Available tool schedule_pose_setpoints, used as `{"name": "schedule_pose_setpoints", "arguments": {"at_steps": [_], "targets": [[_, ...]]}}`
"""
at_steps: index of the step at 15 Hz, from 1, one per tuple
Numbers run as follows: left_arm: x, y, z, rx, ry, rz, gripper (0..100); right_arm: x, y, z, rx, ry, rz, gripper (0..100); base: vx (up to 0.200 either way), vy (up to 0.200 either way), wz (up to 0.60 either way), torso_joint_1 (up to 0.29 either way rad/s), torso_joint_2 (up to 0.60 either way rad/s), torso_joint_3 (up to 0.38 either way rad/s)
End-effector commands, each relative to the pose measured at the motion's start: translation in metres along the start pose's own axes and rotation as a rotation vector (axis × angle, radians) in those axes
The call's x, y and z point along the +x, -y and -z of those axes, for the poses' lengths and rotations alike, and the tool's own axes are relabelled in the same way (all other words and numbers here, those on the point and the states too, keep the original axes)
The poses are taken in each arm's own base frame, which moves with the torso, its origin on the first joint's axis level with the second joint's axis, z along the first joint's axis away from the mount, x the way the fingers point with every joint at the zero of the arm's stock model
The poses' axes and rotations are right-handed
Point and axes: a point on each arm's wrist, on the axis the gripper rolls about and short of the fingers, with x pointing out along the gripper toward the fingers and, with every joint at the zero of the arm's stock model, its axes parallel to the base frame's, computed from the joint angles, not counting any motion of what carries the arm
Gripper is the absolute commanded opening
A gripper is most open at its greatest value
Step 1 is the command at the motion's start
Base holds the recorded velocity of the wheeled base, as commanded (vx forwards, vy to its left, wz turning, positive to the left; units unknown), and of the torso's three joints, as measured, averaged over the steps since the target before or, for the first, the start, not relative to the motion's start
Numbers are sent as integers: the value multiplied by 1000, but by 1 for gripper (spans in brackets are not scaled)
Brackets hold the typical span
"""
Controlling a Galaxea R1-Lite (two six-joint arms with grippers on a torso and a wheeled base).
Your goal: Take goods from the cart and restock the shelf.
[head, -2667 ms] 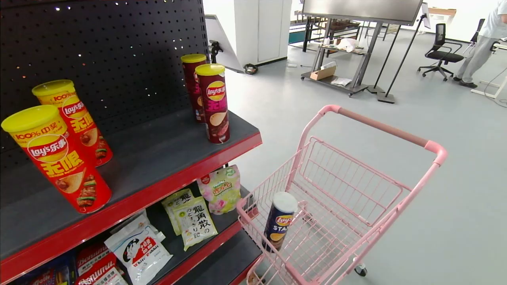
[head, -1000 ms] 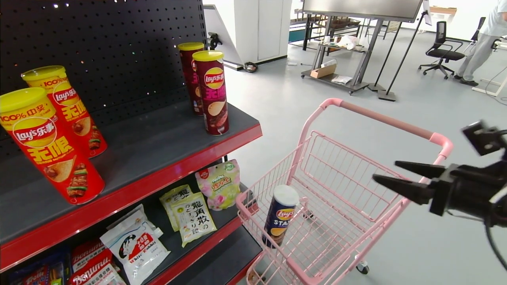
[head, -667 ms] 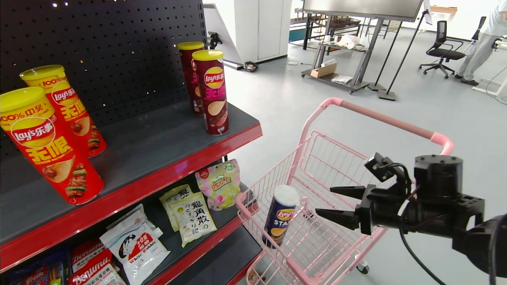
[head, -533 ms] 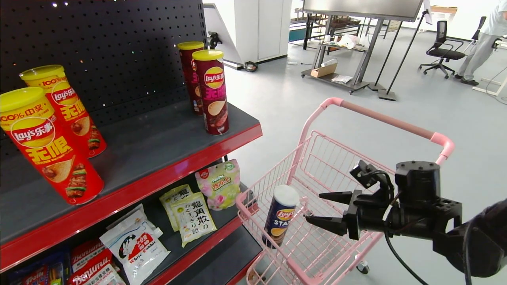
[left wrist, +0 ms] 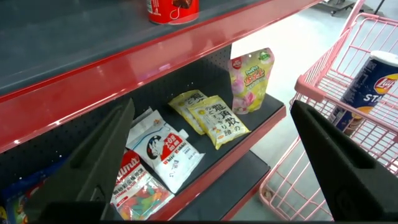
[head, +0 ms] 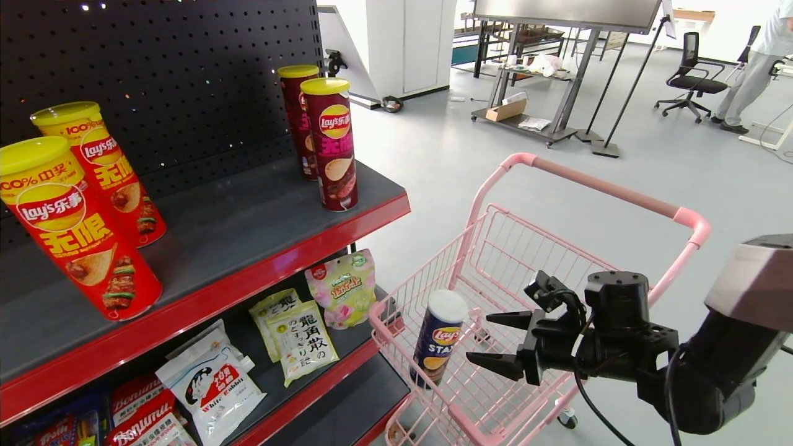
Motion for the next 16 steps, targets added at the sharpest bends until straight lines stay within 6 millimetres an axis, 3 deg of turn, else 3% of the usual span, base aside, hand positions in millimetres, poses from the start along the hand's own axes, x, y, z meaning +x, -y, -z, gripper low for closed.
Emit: {"name": "schedule_pose_setpoints", "arguments": {"at_steps": [1, 6, 12, 16], "targets": [[0, 0, 0, 0, 0, 0, 100, 10, 7, 15, 27, -32, -2, 100, 0, 0, 0, 0, 0, 0], [0, 0, 0, 1, 0, 0, 100, 29, 19, 13, 2, -5, -8, 100, 0, 0, 0, 0, 0, 0], [0, 0, 0, 0, 1, 1, 100, 36, 29, 28, -9, -26, 5, 100, 0, 0, 0, 0, 0, 0], [0, 0, 0, 1, 1, 1, 100, 45, 36, 26, -37, 6, 4, 100, 0, 0, 0, 0, 0, 0]]}}
